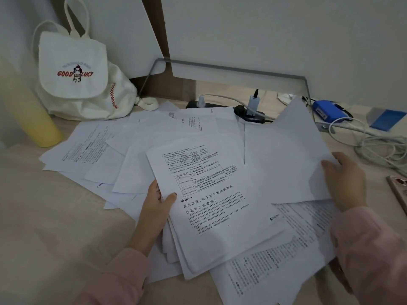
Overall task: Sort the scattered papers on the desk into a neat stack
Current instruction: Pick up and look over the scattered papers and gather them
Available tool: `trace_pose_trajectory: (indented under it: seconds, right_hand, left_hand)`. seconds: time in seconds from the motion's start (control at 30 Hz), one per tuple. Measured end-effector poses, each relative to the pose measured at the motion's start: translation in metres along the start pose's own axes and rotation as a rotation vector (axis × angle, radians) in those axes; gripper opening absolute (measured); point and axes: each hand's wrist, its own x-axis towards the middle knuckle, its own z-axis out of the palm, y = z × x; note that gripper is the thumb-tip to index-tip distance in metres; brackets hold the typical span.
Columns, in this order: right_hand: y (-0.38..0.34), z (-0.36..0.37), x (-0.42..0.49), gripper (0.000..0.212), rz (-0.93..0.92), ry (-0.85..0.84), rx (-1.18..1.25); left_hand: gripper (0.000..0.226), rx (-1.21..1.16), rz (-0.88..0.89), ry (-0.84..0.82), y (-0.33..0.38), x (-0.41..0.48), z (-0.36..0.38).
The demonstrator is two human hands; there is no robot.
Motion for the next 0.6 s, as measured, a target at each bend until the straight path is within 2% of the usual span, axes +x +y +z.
trace_pose_trajectory:
  seconds: [0.13,0.33,0.4,0.5,0.6]
  right_hand:
    - [-0.026,-0.012,-0.005,0.029,-0.121,0.148,0.057]
    - [-0.042,-0.017,-0.014,0.027,-0.272,0.268,0.138]
    - [-0.05,-0.017,-0.022,0.026,-0.378,0.292,0.146]
    - [-0.064,-0.012,-0.041,0.024,-0.615,0.291,0.117]
    - [-0.07,0.005,-0.069,0.025,-0.802,0.184,0.11]
  left_hand:
    - [0.049,0.007,0.001,-0.005,0.0,0.0,0.0]
    - [0.049,0.013,-0.005,-0.023,-0.002,0.001,-0.002]
    - [0.051,0.005,-0.003,-0.023,-0.001,0.001,-0.002]
    - [0.059,-0.009,0.023,-0.027,0.002,-0.002,-0.002]
    - [0.07,-0.065,0.009,-0.024,0.005,-0.005,-0.002]
